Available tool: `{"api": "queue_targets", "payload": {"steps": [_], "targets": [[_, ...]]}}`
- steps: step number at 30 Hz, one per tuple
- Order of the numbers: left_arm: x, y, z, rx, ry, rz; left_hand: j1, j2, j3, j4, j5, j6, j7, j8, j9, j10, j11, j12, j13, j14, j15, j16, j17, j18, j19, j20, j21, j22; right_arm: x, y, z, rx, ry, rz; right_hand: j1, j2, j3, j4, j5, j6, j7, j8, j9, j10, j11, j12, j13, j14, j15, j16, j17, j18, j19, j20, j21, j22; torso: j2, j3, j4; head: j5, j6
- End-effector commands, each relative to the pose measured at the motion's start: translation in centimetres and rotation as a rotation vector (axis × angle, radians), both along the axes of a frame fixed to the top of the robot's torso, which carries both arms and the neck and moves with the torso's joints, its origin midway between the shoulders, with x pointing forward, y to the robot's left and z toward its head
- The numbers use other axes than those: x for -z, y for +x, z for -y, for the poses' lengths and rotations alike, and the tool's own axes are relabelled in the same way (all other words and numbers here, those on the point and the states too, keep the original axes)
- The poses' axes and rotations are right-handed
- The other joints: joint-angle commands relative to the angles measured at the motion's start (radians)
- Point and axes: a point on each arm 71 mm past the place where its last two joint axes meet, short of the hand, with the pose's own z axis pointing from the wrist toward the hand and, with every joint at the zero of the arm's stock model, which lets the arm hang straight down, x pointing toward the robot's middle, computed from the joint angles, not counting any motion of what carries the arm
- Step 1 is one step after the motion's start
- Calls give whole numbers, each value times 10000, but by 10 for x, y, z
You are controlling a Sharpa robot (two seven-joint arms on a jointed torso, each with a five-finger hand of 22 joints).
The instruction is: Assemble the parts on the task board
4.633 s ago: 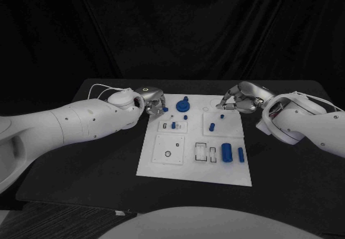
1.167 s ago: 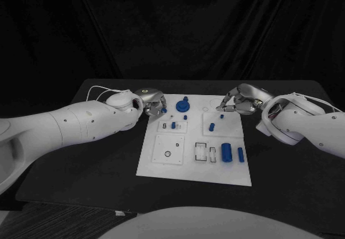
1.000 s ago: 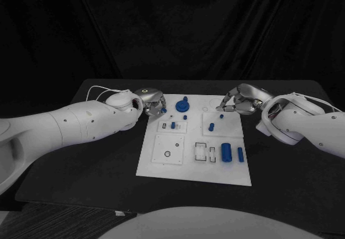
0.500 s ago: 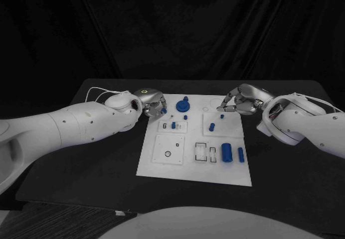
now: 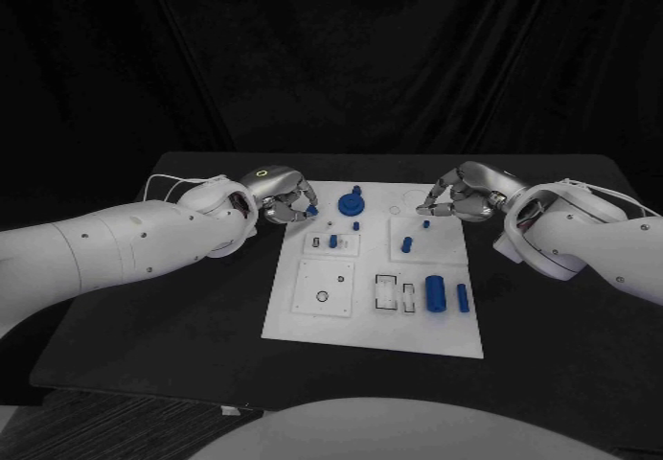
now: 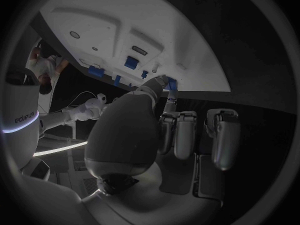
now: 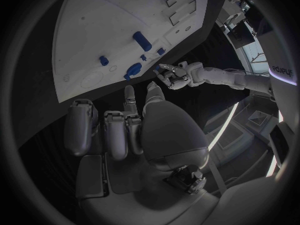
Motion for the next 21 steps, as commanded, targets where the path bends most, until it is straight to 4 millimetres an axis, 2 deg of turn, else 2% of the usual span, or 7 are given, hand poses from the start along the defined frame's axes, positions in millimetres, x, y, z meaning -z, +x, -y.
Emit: {"api": "queue_targets", "payload": {"steps": [1, 9, 11, 15, 16, 18, 21], "targets": [[-10, -3, -2, 130, -1105, 135, -213, 134, 193, -9, -74, 573, -60, 280, 202, 1128, -23, 25, 2526, 1213, -61, 102, 2679, 96, 699, -17, 62, 2546, -4, 1, -2, 45, 87, 200, 337, 314, -12, 134, -153, 74, 5, -104, 136, 1114, -23, -144, 2319, 821, -72, -204, 1294, 231, -82, 25, -270, 1917, -19, 2, 2, 27, -2], [-15, -7, -15, -521, -2941, -1099, -269, 148, 162, 48, -111, 519, -48, 223, 183, 1128, -15, 25, 2526, 1213, -59, 102, 2679, 96, 698, -16, 61, 2546, -13, 1, -11, -279, 317, 615, 809, 254, 138, -61, -71, 234, -71, -60, 168, 1114, -91, -144, 2319, 824, -125, -201, 1307, 230, -76, -7, -263, 1923, -33, -1, -14, 60, -2], [-14, -8, -17, -734, -3494, -1679, -304, 160, 136, 84, -56, 481, -39, 185, 170, 1128, -9, 25, 2526, 1213, -54, 102, 2679, 99, 689, -15, 46, 2541, -17, 2, -15, -412, 427, 813, 1111, 209, 238, -224, 164, 271, -94, -67, 171, 1114, -116, -144, 2319, 828, -151, -194, 1324, 227, -71, -32, -257, 1927, -36, 6, -12, 76, -2], [-12, -12, -18, -1018, -4527, -2844, -336, 183, 111, 120, -35, 468, -34, 165, 165, 1128, -3, 25, 2526, 1213, -51, 102, 2679, 108, 667, -12, 10, 2529, -27, 2, -25, -803, 632, 1451, 1362, 154, 316, -355, 344, 298, -104, -86, 168, 1114, -126, -144, 2319, 833, -161, -185, 1346, 223, -65, -46, -250, 1932, -22, 11, -4, 84, -2], [-11, -13, -18, -1047, -4789, -3144, -348, 195, 102, 134, -33, 459, -31, 155, 162, 1128, -1, 25, 2526, 1213, -49, 102, 2679, 111, 661, -11, -1, 2525, -30, 2, -29, -941, 655, 1663, 1595, 90, 386, -509, 401, 283, -107, -110, 160, 1114, -133, -144, 2319, 836, -169, -178, 1362, 216, -52, -54, -223, 1942, -22, 10, -4, 85, -2], [-10, -15, -18, -1043, -5206, -3636, -359, 215, 95, 150, -32, 449, -29, 145, 159, 1128, 2, 25, 2526, 1213, -46, 102, 2679, 116, 649, -10, -21, 2519, -34, 2, -35, -1150, 693, 1949, 1833, 93, 539, -628, -88, 285, -126, -146, 148, 1114, -153, -144, 2319, 837, -190, -175, 1368, 220, -60, -75, -240, 1939, -13, -1, -9, 110, -2], [-8, -15, -17, -1014, -5849, -4405, -376, 253, 82, 178, -38, 448, -27, 138, 158, 1128, 5, 25, 2526, 1213, -41, 102, 2679, 119, 639, -6, -37, 2514, -38, 1, -45, -1465, 767, 2257, 1967, 59, 645, -700, -283, 321, -131, -155, 145, 1114, -152, -144, 2319, 841, -194, -167, 1386, 219, -64, -81, -250, 1937, -6, -5, -10, 140, -2]]}}
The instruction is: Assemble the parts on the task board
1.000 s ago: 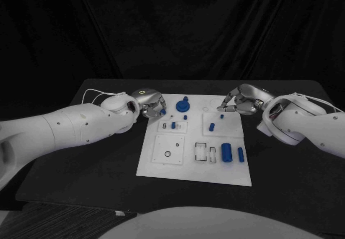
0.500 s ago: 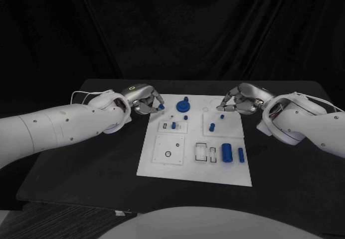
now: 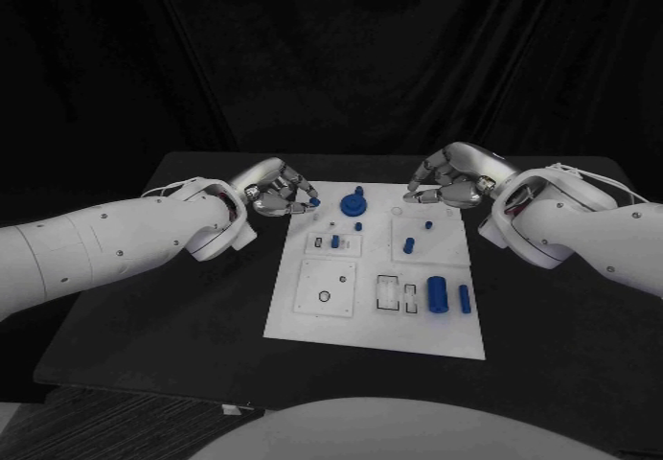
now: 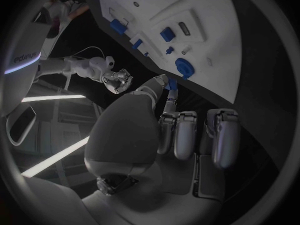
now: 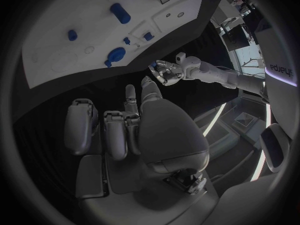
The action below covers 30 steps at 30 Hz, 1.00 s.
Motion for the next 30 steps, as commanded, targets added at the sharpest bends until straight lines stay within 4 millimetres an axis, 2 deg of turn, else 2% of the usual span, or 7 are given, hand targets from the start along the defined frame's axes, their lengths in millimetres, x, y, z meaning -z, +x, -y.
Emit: {"api": "queue_targets", "payload": {"steps": [1, 8, 14, 16, 19, 26, 30], "targets": [[2, -1, 4, 223, -1901, -1642, -333, 211, 83, 175, 28, 414, -29, 147, 159, 1097, -28, 25, 2525, 1214, -41, 102, 2679, 119, 639, -6, -35, 2514, -10, -2, -11, -536, 253, 1082, 875, 570, 122, -34, -153, 52, -21, -155, 115, 1116, -150, -230, 2144, 843, -193, -163, 1396, 218, -9, -26, -241, 1940, 17, -9, 2, 35, -2], [5, -3, 3, 307, -2876, -2533, -374, 314, -14, 241, 64, 536, -71, 214, 198, 1097, -52, 25, 2525, 1214, -42, 102, 2679, 126, 619, 0, -61, 2506, -19, -7, -44, -1637, -418, 2993, 1163, 344, 379, -240, -294, 82, -120, -333, 23, 1116, -346, -230, 2144, 849, -357, -151, 1424, 225, -12, -122, -255, 1940, 16, -12, 17, 73, -2], [6, -6, -1, 378, -2994, -2907, -401, 315, -44, 259, 53, 539, -70, 216, 200, 1097, -55, 25, 2525, 1214, -46, 102, 2679, 127, 615, -2, -68, 2504, -20, -14, -71, -2819, -1145, 4591, 1348, -155, 861, -188, -610, -277, -608, -1486, -505, 1116, -774, -230, 2144, 868, -773, -115, 1529, 199, 41, -557, -144, 1983, -4, -31, 21, 106, -2], [6, -7, -1, 388, -3004, -2989, -407, 316, -52, 263, 48, 540, -71, 217, 201, 1097, -56, 25, 2525, 1214, -47, 102, 2679, 130, 609, -2, -77, 2501, -19, -17, -80, -3231, -1364, 4967, 1456, -503, 1603, -36, -1203, -144, -672, -1857, -694, 1116, -832, -230, 2144, 878, -847, -94, 1587, 187, 46, -646, -118, 1994, 1, -36, 22, 120, -2], [7, -8, -2, 410, -3010, -3090, -410, 318, -61, 266, 44, 548, -77, 222, 203, 1097, -58, 25, 2525, 1214, -48, 102, 2679, 137, 593, -3, -104, 2492, -16, -21, -92, -3797, -1663, 5489, 1365, -1227, 2838, 323, -1195, 34, -730, -2317, -924, 1116, -851, -230, 2144, 881, -882, -86, 1617, 173, 54, -674, -88, 2005, 24, -35, 27, 134, -2], [7, -11, 0, 506, -3014, -3277, -408, 318, -67, 264, 45, 554, -82, 225, 205, 1097, -60, 25, 2525, 1214, -49, 102, 2679, 137, 592, -3, -105, 2492, -8, -26, -116, -4747, -2149, 6084, 1424, -1589, 3514, 352, -1024, 114, -789, -2563, -1023, 1116, -881, -230, 2144, 910, -883, -28, 1761, 146, 93, -668, 21, 2038, 26, -15, 26, 144, -2], [7, -13, 1, 516, -3000, -3352, -408, 318, -67, 264, 45, 554, -82, 225, 205, 1097, -60, 25, 2525, 1214, -49, 102, 2679, 137, 592, -3, -105, 2492, -4, -27, -124, -5028, -2391, 6178, 1497, -1685, 3798, 275, -845, 164, -744, -2654, -1051, 1116, -872, -230, 2144, 923, -910, -1, 1822, -130, 651, -680, 1291, 2408, 27, -17, 35, 143, -2]]}}
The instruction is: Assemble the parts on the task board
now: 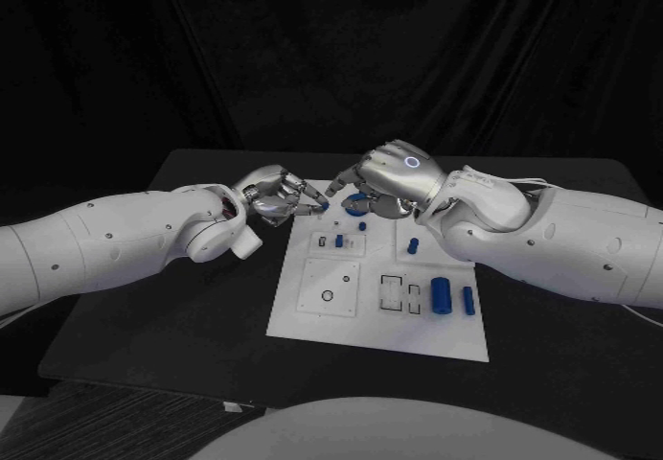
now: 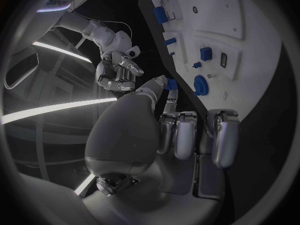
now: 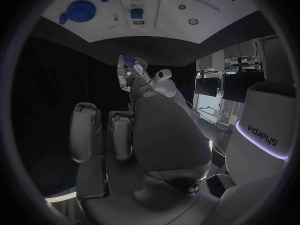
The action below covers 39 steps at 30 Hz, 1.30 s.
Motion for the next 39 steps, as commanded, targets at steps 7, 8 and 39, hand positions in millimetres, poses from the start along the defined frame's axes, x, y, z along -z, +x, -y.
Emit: {"api": "queue_targets", "payload": {"steps": [7, 8, 39], "targets": [[0, -5, 3, 194, -184, -373, -272, 190, 76, 106, 54, 559, -88, 240, 208, 1097, -63, 26, 2526, 1212, -52, 102, 2679, 140, 584, -5, -115, 2487, 8, -3, -15, -734, -897, 909, -119, -450, 616, -6, 98, 258, 55, -173, -80, 1268, -46, -122, 2476, 925, -18, 24, 1884, -143, 626, -21, 384, 2428, -4, 1, -2, 15, -2], [0, -5, 3, 198, -184, -383, -266, 191, 73, 102, 58, 561, -91, 241, 209, 1097, -65, 26, 2526, 1212, -54, 102, 2679, 142, 581, -6, -120, 2486, 9, -3, -16, -730, -941, 892, -130, -465, 621, -5, 85, 266, 53, -175, -78, 1268, -43, -122, 2476, 927, -17, 27, 1893, -141, 621, -21, 375, 2425, -1, -6, 8, 9, -2], [2, -12, 7, 474, -132, -813, -203, 213, 58, 58, 110, 592, -108, 259, 220, 1097, -82, 26, 2526, 1212, -69, 102, 2679, 145, 574, -15, -131, 2482, 23, 6, -18, -62, -1206, 580, -636, -871, 648, 243, -757, -178, 172, -535, -4, 1268, 45, -122, 2476, 924, 44, 28, 1902, -134, 582, 33, 399, 2414, -12, 7, -30, -24, -2]]}}
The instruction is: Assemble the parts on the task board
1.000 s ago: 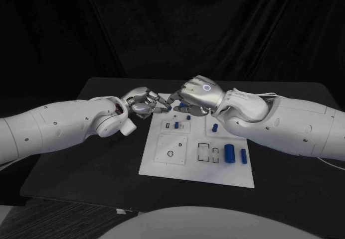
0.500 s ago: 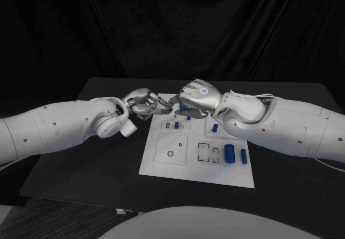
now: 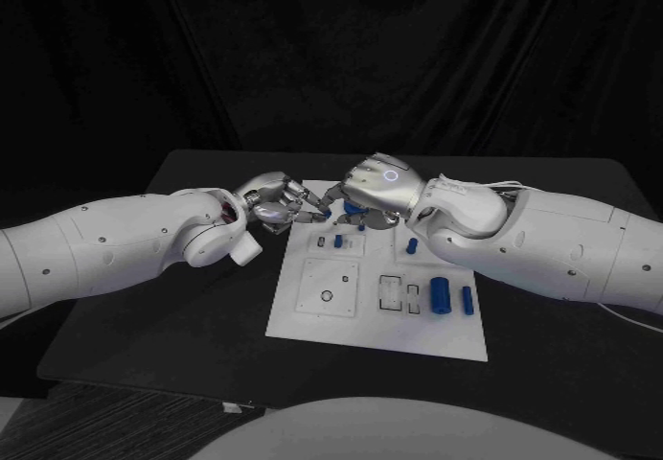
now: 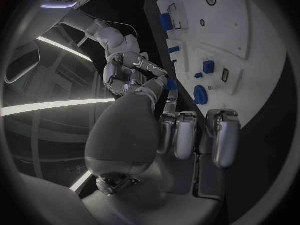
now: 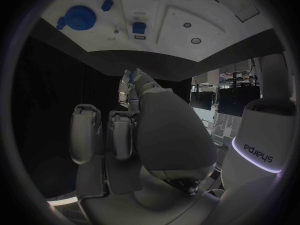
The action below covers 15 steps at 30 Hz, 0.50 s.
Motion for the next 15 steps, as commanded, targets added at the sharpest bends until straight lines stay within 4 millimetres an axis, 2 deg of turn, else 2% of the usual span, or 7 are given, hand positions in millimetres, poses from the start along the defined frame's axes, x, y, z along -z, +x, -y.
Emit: {"api": "queue_targets", "payload": {"steps": [1, 10, 15], "targets": [[0, -1, 2, 166, -101, -201, -199, 208, 51, 53, 109, 600, -110, 264, 223, 1097, -82, 25, 2525, 1212, -70, 102, 2679, 146, 572, -17, -134, 2480, 2, 0, 0, 138, 127, 121, -127, -86, 216, 78, -265, -65, 48, -146, 7, 1161, 10, -121, 2519, 923, 46, 25, 1897, -134, 548, 1, 247, 2414, 0, 4, -8, -3, -2], [1, -2, 2, 187, -88, -245, -199, 208, 51, 53, 109, 600, -110, 264, 223, 1097, -82, 25, 2525, 1212, -70, 102, 2679, 146, 572, -17, -134, 2480, 7, -2, -2, 26, 276, 138, -185, -91, 196, 158, -419, 168, 25, 6, 187, 1161, 4, -121, 2519, 927, 51, 32, 1916, -131, 538, 12, 247, 2410, 3, 2, -1, 16, -2], [1, -2, 2, 205, -70, -301, -199, 208, 51, 53, 109, 600, -110, 264, 223, 1097, -82, 25, 2525, 1212, -70, 102, 2679, 146, 572, -17, -134, 2480, 8, -1, -3, 20, 290, 143, -96, -39, 254, 116, -134, 326, 11, 131, 375, 1161, -9, -121, 2519, 925, 41, 29, 1910, -130, 531, 6, 251, 2409, 8, 7, -4, -5, -2]]}}
